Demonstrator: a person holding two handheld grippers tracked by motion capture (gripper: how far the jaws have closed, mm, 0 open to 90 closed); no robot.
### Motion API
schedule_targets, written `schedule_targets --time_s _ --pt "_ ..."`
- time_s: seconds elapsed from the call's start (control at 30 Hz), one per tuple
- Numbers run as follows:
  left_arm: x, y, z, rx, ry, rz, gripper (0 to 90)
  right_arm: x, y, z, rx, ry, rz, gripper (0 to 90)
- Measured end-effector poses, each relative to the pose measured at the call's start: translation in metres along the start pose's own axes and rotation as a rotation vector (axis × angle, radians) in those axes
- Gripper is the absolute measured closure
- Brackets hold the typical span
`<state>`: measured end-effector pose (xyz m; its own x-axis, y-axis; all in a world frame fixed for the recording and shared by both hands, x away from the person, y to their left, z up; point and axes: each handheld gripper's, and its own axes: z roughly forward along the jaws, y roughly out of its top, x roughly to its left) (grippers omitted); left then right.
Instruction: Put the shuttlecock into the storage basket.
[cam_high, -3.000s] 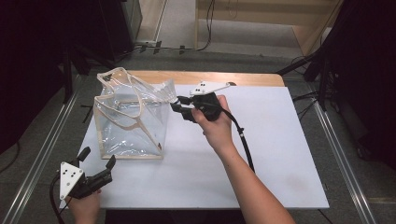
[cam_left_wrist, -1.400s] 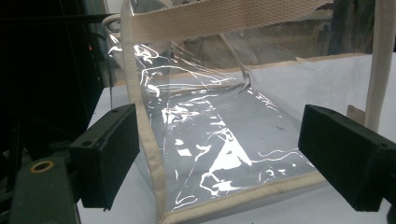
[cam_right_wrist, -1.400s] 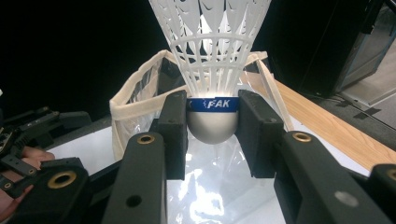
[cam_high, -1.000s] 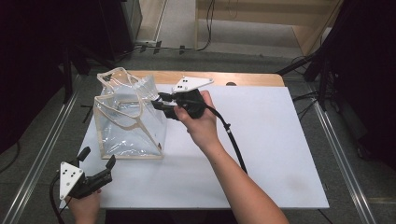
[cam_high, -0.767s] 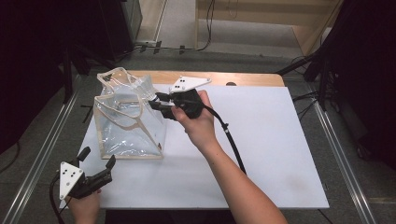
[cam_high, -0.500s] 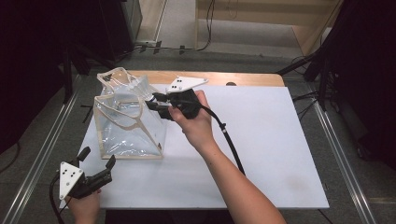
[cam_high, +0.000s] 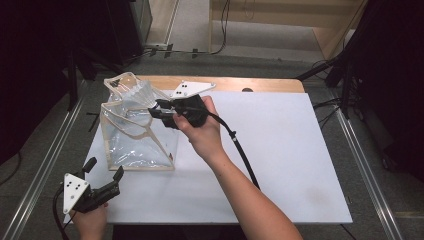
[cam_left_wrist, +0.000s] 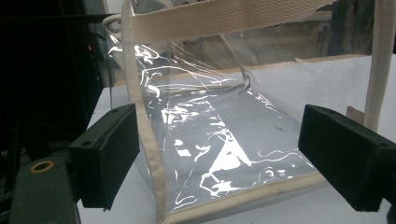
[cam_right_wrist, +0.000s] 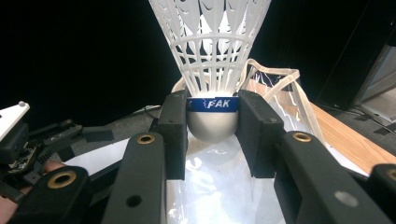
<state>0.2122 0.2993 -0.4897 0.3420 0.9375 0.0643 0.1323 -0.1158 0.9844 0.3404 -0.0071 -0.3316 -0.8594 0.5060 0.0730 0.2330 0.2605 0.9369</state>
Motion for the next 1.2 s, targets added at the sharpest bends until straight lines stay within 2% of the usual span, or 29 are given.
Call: schedule_targets --time_s 0.5,1.1,1.13,1.2 --pt "0.000 0.000 0.000 0.000 -0.001 0.002 13.3 0.008 0.006 0.011 0.003 0.018 -0.013 62.2" --pt "0.000 0.000 0.000 -0.002 0.000 -0.002 13.3 0.017 0.013 0.030 0.018 0.027 0.005 61.9" --pt "0.000 0.000 0.000 -0.001 0.000 -0.002 13.3 0.017 0.013 0.031 0.021 0.022 0.009 61.5" --pt "0.000 0.000 0.000 -0.001 0.000 -0.002 13.2 0.016 0.013 0.032 0.023 0.017 0.025 52.2"
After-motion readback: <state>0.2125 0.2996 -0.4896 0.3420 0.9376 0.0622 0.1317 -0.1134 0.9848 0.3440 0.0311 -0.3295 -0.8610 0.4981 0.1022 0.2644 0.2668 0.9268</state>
